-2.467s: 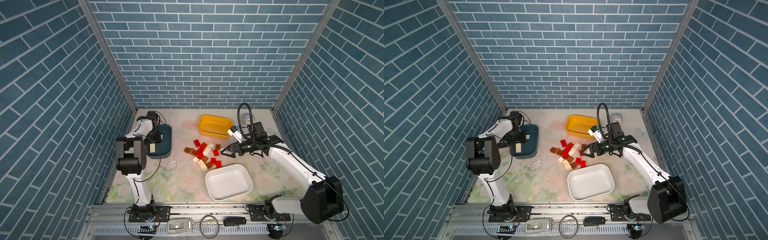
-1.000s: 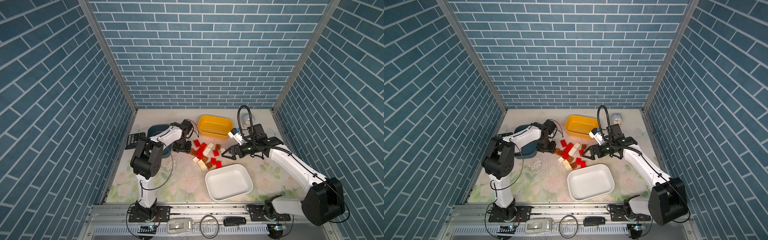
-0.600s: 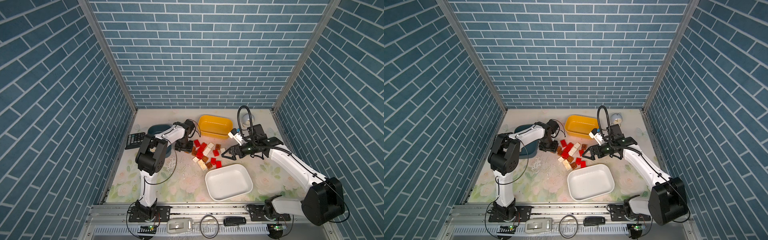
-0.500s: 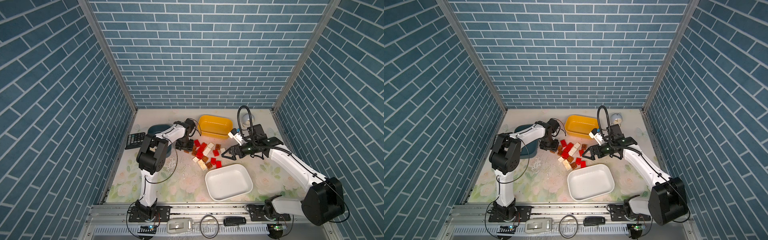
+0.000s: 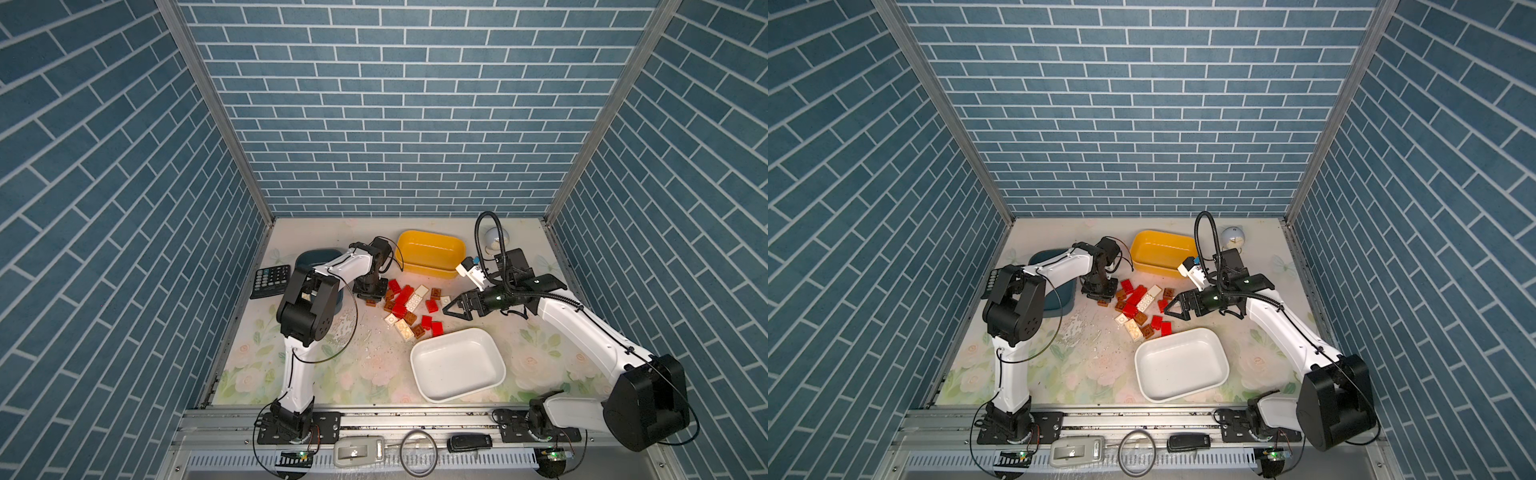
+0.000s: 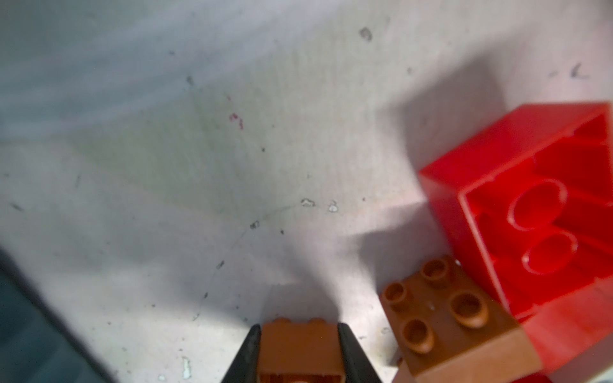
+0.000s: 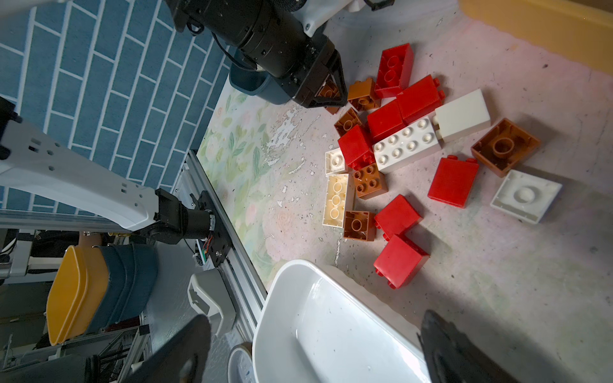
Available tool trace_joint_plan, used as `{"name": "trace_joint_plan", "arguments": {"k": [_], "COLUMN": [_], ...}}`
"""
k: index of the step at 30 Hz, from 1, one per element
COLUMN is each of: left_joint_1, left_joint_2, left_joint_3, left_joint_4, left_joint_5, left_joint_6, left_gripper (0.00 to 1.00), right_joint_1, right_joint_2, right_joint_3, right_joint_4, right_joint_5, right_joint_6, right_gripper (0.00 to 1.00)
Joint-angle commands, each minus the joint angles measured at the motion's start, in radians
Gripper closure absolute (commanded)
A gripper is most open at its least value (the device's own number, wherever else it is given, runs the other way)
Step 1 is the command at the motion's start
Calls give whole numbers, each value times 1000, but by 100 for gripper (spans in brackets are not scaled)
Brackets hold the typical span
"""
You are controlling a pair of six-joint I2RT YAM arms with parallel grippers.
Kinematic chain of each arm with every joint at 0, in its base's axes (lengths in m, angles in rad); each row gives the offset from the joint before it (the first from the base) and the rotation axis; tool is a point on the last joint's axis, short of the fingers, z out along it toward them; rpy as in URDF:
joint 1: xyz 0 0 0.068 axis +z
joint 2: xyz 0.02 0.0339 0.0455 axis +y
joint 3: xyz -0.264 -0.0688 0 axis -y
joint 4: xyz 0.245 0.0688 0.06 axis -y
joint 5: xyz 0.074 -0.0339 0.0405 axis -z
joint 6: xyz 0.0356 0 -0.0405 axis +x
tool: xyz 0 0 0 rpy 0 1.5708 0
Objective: Sort the legos into containers by color
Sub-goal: Pick up the lego from the center of the table, then place the lego in the container.
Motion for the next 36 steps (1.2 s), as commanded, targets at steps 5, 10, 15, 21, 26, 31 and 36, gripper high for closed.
{"name": "trace_joint_plan", "arguments": {"k": [5, 10, 15, 21, 26, 31, 36], "left_joint_1": [3, 6, 5, -21, -28, -39, -51], "left_joint_2": [-41, 42, 151, 278, 357, 378, 427], "left_joint_3": [124, 365, 547, 763, 834, 823, 884], "left_joint_4": [-93, -150, -112, -98, -56, 96, 105], "left_joint_5": [-28, -29, 24, 106, 127, 152, 165], "left_joint_6": [8, 2, -44, -73, -101, -152, -168], "left_gripper": [70, 70, 70, 69, 69, 64, 52], "right_joint_1": [1, 0, -14, -55, -74, -85, -93], "right_joint_2": [3, 2, 6, 10, 4, -7, -18], "right_joint_3": [12, 18, 31, 55, 59, 55, 46], "right_joint_4": [2, 77, 129, 130, 121, 107, 100], "right_joint_5": [5, 20, 91, 113, 115, 119, 119], "right_joint_6": [-21, 27, 65, 77, 75, 73, 72], "right_gripper": [1, 1, 1, 1, 1, 1, 1]}}
